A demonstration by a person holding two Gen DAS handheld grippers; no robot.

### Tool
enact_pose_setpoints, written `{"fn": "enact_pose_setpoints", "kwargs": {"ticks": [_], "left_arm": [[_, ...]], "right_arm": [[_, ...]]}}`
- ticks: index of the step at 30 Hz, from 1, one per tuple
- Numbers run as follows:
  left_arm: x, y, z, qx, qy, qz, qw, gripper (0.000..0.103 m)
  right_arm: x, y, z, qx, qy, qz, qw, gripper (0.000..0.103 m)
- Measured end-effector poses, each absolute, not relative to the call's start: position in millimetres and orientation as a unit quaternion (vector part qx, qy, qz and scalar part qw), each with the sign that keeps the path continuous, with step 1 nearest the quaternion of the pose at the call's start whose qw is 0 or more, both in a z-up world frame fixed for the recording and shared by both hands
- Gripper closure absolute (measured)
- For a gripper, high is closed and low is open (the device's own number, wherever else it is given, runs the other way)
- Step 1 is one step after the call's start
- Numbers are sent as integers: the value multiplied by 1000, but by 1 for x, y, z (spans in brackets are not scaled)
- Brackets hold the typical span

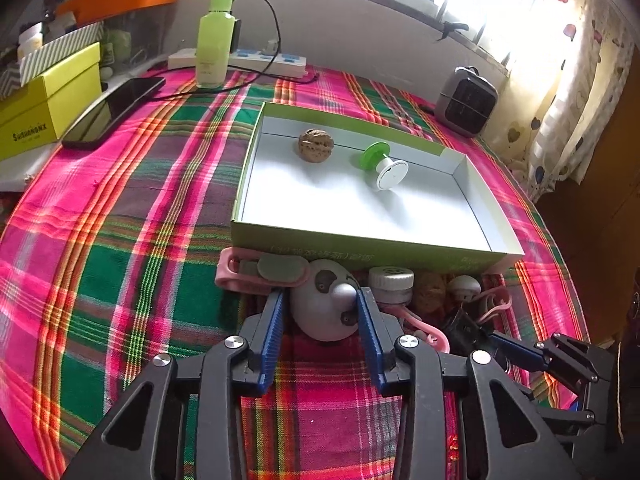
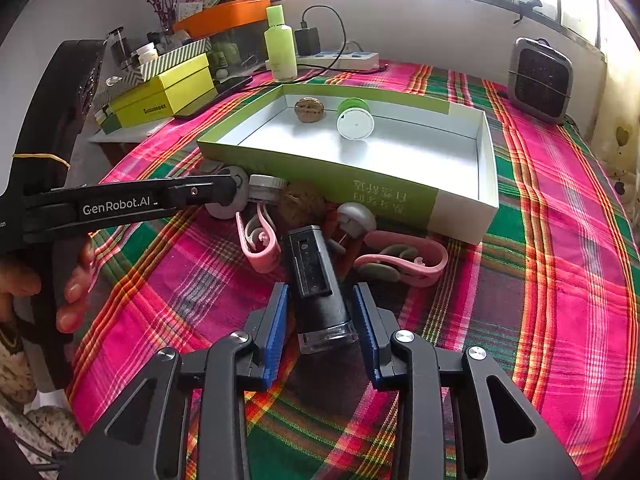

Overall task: Organize objects
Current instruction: 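Grasp the white panda-face ball with the left gripper while the right holds the gadget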

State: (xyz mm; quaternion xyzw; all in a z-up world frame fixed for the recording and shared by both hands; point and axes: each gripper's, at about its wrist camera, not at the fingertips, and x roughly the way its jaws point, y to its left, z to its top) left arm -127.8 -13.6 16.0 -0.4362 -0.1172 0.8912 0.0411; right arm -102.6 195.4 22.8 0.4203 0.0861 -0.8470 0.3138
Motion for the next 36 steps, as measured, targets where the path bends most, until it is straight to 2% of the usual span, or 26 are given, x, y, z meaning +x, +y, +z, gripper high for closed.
{"fn": "enact_pose_setpoints", "kwargs": {"ticks": [24, 30, 36], "left_arm": [[-93, -11, 16, -445, -98, 887, 73, 69], [-101, -8, 13, -453, -92, 883, 79, 64], [-106, -7, 12, -447, -84, 887, 76, 64]], "right_arm": [[-91, 198, 24, 421, 75, -850, 307, 74], [-93, 192, 23, 423, 87, -850, 303, 74], [-94, 186, 22, 419, 98, -854, 294, 74]]}}
